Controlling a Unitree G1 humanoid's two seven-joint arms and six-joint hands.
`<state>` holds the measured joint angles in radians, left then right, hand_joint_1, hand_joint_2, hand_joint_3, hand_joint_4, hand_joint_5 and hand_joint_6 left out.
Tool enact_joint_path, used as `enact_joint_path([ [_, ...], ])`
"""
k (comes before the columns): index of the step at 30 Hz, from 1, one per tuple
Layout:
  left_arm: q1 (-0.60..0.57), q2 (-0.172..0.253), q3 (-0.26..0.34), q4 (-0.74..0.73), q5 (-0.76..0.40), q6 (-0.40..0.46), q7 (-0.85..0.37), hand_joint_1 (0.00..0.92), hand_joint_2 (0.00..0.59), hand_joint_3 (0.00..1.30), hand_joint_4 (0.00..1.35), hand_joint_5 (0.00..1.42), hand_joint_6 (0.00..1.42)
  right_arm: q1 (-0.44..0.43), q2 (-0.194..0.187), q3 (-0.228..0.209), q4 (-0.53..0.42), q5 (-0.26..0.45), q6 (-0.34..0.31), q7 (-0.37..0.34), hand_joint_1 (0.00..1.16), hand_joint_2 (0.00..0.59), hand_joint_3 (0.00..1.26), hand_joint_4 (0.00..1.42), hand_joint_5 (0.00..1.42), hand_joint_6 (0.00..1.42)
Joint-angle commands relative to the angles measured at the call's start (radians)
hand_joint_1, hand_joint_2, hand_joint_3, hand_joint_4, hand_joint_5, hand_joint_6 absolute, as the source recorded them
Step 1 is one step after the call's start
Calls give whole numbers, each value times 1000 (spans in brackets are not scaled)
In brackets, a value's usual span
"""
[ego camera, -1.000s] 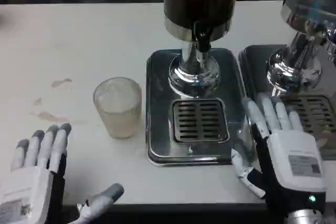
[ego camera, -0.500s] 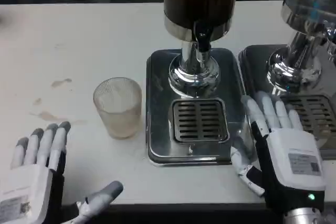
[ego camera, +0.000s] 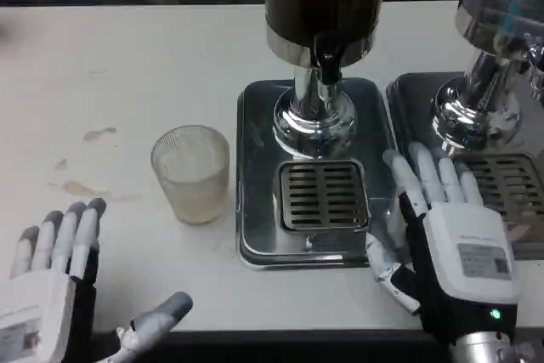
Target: Grasp the cup under the faucet to collect the drink, then remove the cup.
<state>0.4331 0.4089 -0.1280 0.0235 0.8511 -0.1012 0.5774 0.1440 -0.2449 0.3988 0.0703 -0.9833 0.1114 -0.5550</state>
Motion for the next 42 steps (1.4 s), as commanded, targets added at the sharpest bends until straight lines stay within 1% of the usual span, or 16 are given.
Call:
enact_joint_path([
  [1,-36,13,38,36,-77,-72,17,0,68,0,0,0,0,12,1,1,-23,-8,12,-2,272,560,103,0,0,0],
  [3,-58,15,52,56,-109,-105,13,0,57,0,0,0,0,18,0,1,-30,-9,15,1,271,560,103,0,0,0],
  [7,-159,27,88,155,-219,-185,-25,0,48,0,0,0,0,31,-2,0,-43,-11,22,4,271,560,106,0,0,0],
  [9,-230,25,100,222,-290,-213,-72,0,44,0,0,0,0,37,-1,-1,-51,-11,25,4,271,560,109,0,0,0],
  [11,-276,24,106,268,-335,-239,-101,0,33,0,0,0,0,42,2,-1,-56,-13,29,3,270,560,111,0,0,0],
  [14,-334,26,94,318,-329,-268,-99,0,26,0,0,0,0,50,6,0,-63,-14,34,0,270,560,113,0,0,0],
  [16,-392,22,78,388,-328,-304,-100,0,14,0,0,0,0,55,8,1,-68,-14,38,-1,270,560,113,0,0,0],
  [20,-533,24,25,603,-335,-413,-133,0,0,0,0,0,0,61,13,7,-75,-18,43,-2,270,560,114,0,0,0],
  [22,-592,19,11,708,-348,-475,-138,0,0,0,0,0,0,64,16,8,-78,-20,46,-2,270,560,114,0,0,0],
  [24,-664,-6,5,821,-361,-520,-130,1,0,0,0,0,0,69,20,7,-81,-17,50,2,270,560,116,0,0,0],
  [26,-718,-27,-4,897,-361,-550,-115,34,0,0,0,0,0,75,23,9,-86,-17,54,3,270,560,119,0,0,0],
  [30,-767,-44,-23,973,-355,-589,-106,57,0,0,0,0,0,96,36,13,-108,-26,70,-1,276,554,133,0,0,0],
  [34,-790,-66,-10,1036,-386,-597,-126,95,0,0,0,0,0,126,49,14,-129,-26,86,-5,280,553,138,0,0,0],
  [38,-800,-64,-25,1052,-381,-600,-119,112,0,0,0,0,0,139,61,22,-137,-29,93,-7,283,553,141,0,0,0],
  [42,-806,-67,-27,1070,-386,-602,-123,133,0,0,0,0,0,144,69,28,-141,-32,96,-8,286,552,142,0,0,0],
])
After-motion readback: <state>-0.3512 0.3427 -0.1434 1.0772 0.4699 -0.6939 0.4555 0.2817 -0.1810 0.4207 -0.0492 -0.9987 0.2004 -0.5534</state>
